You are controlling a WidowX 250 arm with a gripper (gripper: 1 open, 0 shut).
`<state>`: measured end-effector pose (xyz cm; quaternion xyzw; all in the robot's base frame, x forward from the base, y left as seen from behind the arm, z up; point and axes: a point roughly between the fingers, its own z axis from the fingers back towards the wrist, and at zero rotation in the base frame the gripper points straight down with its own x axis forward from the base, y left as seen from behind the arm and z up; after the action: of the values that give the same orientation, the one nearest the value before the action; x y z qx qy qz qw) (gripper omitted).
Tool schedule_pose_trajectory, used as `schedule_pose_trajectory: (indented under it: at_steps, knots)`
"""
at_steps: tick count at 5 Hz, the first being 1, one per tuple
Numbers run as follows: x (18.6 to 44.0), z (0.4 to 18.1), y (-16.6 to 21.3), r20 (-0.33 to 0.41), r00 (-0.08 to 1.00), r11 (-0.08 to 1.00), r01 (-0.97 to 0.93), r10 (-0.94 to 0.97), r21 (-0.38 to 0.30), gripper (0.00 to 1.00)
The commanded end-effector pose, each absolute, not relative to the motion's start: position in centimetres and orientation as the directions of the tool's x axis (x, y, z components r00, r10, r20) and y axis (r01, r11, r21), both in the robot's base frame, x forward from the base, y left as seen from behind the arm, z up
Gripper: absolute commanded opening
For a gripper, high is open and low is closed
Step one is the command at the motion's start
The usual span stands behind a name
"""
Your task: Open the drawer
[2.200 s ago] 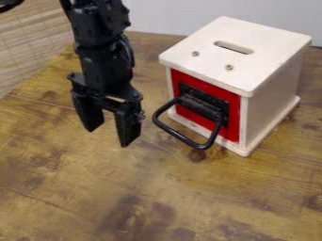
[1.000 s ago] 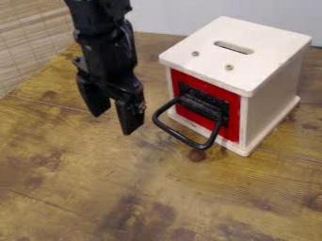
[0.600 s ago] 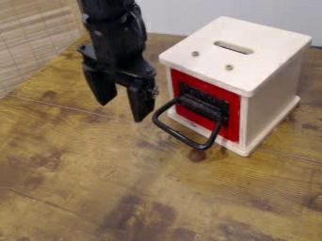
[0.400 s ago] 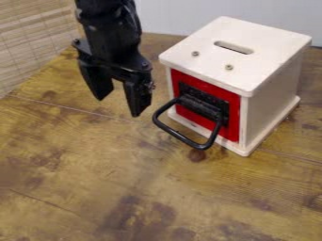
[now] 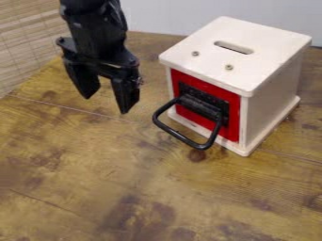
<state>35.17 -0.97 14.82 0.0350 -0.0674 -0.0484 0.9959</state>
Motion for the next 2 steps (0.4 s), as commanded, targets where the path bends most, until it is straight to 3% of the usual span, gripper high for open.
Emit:
schedule_pose_trajectory:
  at_steps: [1, 2]
  knots:
    - [35.49, 19.02, -0.94, 0.234, 0.971, 0.996, 0.026, -0.045, 0.083, 1.0]
    - [35.73, 19.54, -0.9, 0.236, 0.972, 0.997, -0.025, 0.006, 0.078, 1.0]
